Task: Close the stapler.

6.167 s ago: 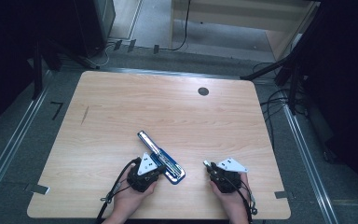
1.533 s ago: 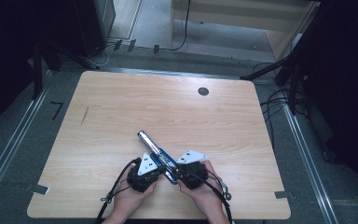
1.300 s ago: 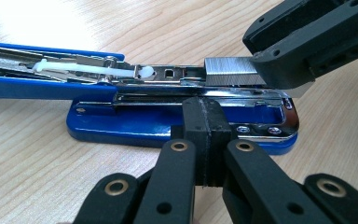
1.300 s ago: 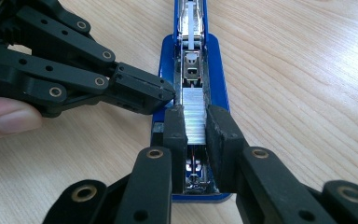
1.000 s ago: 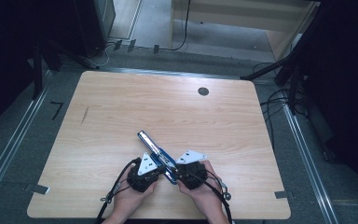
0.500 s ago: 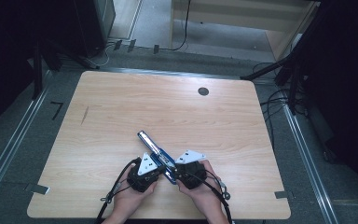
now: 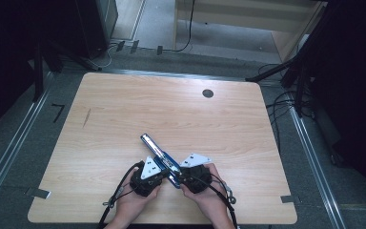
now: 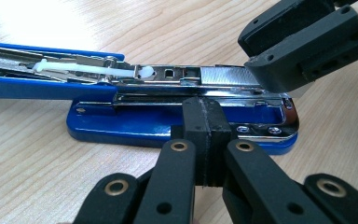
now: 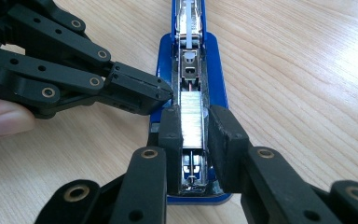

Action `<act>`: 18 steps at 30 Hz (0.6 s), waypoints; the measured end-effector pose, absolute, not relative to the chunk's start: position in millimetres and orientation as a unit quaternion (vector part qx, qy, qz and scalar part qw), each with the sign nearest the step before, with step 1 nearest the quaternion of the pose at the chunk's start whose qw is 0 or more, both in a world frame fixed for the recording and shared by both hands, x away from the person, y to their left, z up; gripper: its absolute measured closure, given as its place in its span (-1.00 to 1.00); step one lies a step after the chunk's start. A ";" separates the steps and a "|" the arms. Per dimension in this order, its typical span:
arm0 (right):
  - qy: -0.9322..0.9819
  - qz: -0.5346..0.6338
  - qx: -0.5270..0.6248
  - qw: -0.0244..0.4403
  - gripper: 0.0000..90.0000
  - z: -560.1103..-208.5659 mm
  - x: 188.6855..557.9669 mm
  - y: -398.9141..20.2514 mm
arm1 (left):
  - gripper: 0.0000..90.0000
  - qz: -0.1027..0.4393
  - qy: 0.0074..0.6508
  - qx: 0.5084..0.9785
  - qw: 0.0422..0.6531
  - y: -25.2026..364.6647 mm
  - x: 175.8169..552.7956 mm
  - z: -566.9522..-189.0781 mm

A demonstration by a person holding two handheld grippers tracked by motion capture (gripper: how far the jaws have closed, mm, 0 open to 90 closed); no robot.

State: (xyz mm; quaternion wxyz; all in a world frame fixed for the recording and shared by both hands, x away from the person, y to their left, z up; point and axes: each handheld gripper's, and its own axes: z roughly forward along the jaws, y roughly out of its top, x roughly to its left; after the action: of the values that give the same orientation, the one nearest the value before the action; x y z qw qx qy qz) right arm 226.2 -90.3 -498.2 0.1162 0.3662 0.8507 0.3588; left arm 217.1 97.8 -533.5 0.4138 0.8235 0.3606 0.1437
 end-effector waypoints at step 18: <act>0.832 0.395 0.376 0.106 1.00 -500.8 238.6 -85.9 | 1.00 0.142 0.362 0.823 0.414 98.1 217.3 -533.5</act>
State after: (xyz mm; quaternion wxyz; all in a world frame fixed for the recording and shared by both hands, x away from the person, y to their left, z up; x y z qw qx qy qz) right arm 238.6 -85.9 -500.8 0.1055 0.3757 0.8316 0.3951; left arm 217.3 98.1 -533.5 0.4141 0.8229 0.3622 0.1423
